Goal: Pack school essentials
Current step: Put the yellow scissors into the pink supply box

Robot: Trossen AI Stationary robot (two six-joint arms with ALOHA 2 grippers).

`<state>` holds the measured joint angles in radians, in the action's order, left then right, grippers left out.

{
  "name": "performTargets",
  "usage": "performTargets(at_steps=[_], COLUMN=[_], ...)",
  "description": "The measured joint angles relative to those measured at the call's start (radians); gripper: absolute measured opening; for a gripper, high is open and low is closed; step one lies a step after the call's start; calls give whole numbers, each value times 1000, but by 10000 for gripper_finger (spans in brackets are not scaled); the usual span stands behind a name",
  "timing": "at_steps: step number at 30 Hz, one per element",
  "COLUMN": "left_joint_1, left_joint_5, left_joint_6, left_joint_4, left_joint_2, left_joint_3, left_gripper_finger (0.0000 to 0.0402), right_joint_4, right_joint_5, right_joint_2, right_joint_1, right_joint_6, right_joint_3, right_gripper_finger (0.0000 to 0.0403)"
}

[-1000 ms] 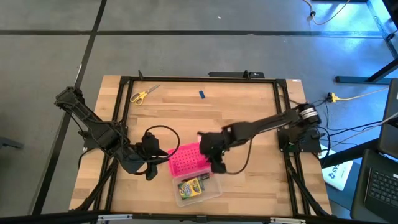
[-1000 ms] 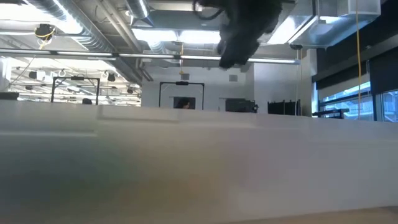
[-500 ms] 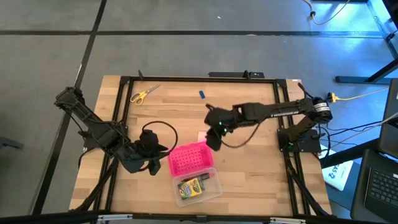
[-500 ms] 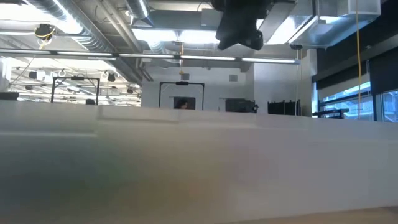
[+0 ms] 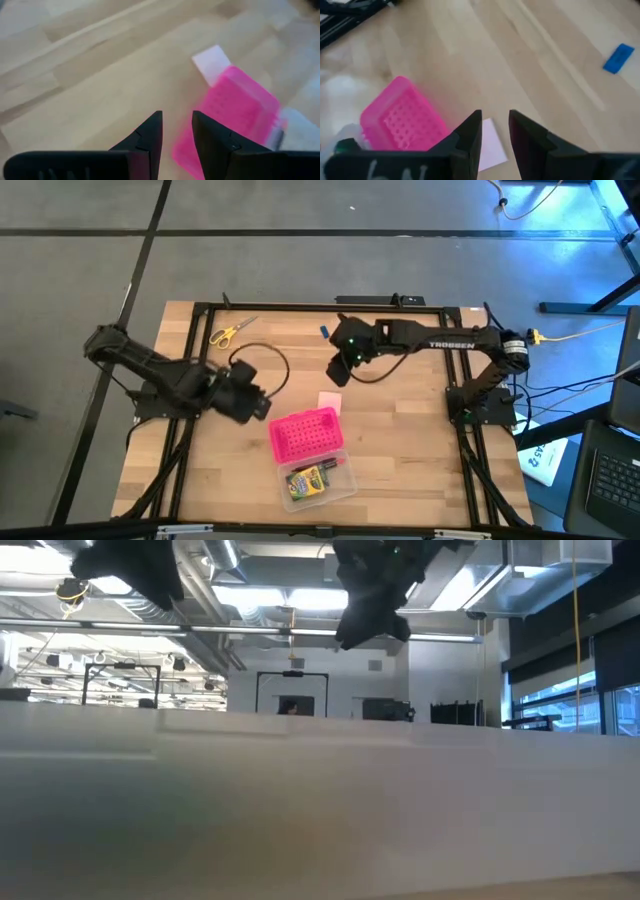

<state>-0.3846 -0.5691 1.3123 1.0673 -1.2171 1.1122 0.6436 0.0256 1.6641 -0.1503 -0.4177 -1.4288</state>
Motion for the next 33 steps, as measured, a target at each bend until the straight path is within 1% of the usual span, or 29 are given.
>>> performTargets(at_steps=[4,9,11,13,17,21,24,26,29,33], left_joint_1=[160,385,478,566,736,903,1027,1100,1188,1270], left_joint_5=[98,217,245,275,300,307,362,378,381,422], left_joint_6=[-48,-115,-153,-189,-235,-330,-417,-477,-567,-670], left_joint_4=[0,27,39,63,98,142,152,149,149,149], left_joint_2=[0,0,0,0,0,0,0,0,-10,-55], left_joint_3=[0,0,0,0,0,0,0,0,0,0], left_gripper_finger=[98,98,98,98,98,98,98,98,98,98], right_joint_4=[-1,-9,-13,-13,-13,-21,-38,-59,-76,-99], right_joint_5=[15,139,161,162,164,213,239,239,239,239], right_joint_2=[0,-1,-1,-1,0,0,-1,0,-1,-1], right_joint_1=[-54,-118,-138,-155,-185,-201,-209,-211,-213,-215], right_joint_6=[41,151,189,217,244,288,304,298,288,264], right_joint_3=[0,0,0,0,0,0,0,0,0,0], right_gripper_finger=[99,99,99,99,99,99,99,99,99,99])
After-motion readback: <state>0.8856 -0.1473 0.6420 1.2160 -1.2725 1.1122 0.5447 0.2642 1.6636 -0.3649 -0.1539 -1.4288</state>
